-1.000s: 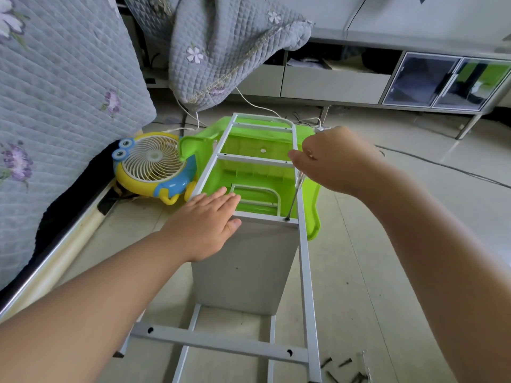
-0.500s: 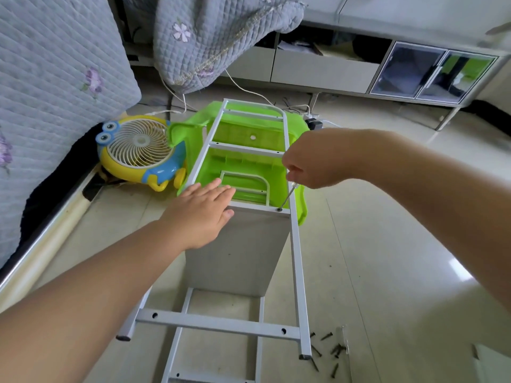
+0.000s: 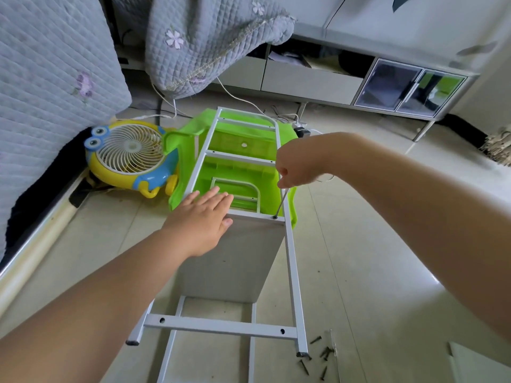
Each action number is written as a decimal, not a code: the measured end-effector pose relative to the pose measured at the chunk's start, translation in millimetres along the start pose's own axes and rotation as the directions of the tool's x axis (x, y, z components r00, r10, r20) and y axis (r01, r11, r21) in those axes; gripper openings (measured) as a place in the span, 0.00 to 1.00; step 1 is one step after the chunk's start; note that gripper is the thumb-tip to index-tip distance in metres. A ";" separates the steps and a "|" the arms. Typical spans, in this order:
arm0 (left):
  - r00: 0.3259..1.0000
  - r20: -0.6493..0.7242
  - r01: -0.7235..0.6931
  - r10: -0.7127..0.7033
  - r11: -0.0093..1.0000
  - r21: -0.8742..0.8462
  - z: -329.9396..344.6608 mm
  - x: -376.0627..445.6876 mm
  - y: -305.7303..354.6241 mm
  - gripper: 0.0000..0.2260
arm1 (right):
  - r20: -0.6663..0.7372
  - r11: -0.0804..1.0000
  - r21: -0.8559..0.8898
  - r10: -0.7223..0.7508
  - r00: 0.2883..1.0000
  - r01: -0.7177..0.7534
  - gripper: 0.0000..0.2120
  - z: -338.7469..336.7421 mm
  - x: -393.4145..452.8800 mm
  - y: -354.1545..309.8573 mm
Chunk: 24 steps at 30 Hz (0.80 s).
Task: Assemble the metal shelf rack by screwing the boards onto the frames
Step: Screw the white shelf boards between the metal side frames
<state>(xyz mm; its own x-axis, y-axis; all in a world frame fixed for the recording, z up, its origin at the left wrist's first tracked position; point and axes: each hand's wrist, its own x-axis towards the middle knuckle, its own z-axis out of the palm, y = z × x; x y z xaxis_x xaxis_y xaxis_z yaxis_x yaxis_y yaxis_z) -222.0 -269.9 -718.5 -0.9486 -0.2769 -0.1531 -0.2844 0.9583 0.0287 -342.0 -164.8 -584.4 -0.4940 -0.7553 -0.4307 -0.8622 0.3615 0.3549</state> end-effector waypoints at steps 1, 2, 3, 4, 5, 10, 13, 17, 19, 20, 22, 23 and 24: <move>1.000 0.001 -0.002 0.002 1.000 0.000 -0.4 0.2 0.0 0.24 | 0.022 0.998 0.056 0.028 0.999 -0.029 0.16 -1.1 2.1 1.3; 1.000 0.005 -0.005 0.005 1.000 0.003 -0.8 0.3 0.2 0.24 | 0.048 0.994 0.098 0.047 0.998 -0.051 0.17 -2.7 3.6 1.8; 1.000 0.009 -0.005 0.005 1.000 0.005 -0.8 0.3 0.2 0.24 | 0.076 0.992 0.110 0.057 0.996 -0.065 0.18 -4.8 3.6 1.3; 1.000 0.009 -0.004 0.004 1.000 0.005 -0.5 0.6 -0.2 0.24 | 0.086 0.993 0.097 0.058 0.995 -0.066 0.18 -6.7 3.8 -0.1; 1.000 0.008 -0.003 0.003 1.000 0.002 -0.3 0.9 -0.7 0.24 | 0.095 0.997 0.055 0.048 0.994 -0.053 0.19 -8.8 3.6 -2.3; 1.000 -0.009 -0.001 0.001 1.000 0.008 0.2 1.0 -0.7 0.24 | 0.083 0.995 -0.078 -0.058 0.995 0.064 0.08 -4.0 -1.8 -13.9; 1.000 -0.004 0.003 -0.003 1.000 0.011 0.2 1.5 -0.1 0.24 | -0.005 0.991 -0.080 -0.110 0.994 0.110 0.07 0.6 -3.9 -10.9; 1.000 -0.001 0.005 -0.005 1.000 0.005 0.5 2.8 -0.5 0.24 | 0.034 0.997 -0.027 -0.072 0.997 0.073 0.09 -1.4 3.6 -6.3; 1.000 0.007 0.005 -0.005 1.000 0.003 0.5 2.6 -0.4 0.24 | 0.125 0.990 0.137 0.012 0.992 -0.029 0.15 -4.0 10.2 0.9; 1.000 0.008 0.004 -0.004 1.000 0.006 0.4 2.3 -0.1 0.24 | 0.177 0.962 0.255 0.049 0.983 -0.094 0.16 -4.8 12.7 5.8; 1.000 0.004 0.004 -0.004 1.000 0.011 0.6 1.6 0.3 0.24 | 0.262 0.891 0.414 0.082 0.961 -0.189 0.15 -6.9 12.6 12.4; 1.000 0.001 0.003 -0.003 1.000 0.012 0.7 1.2 0.1 0.24 | 0.275 0.882 0.429 0.077 0.958 -0.194 0.14 -7.7 10.9 12.5; 1.000 -0.002 0.005 -0.005 1.000 0.012 1.2 0.9 0.0 0.24 | 0.263 0.897 0.405 0.073 0.962 -0.179 0.14 -7.6 9.1 10.3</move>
<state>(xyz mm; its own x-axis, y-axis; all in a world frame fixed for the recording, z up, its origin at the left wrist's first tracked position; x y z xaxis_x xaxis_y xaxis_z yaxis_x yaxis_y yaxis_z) -222.7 -270.0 -719.7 -0.9476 -0.2815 -0.1509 -0.2871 0.9578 0.0162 -354.5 -172.1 -578.4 -0.5679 -0.5566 -0.6063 -0.7302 0.6807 0.0590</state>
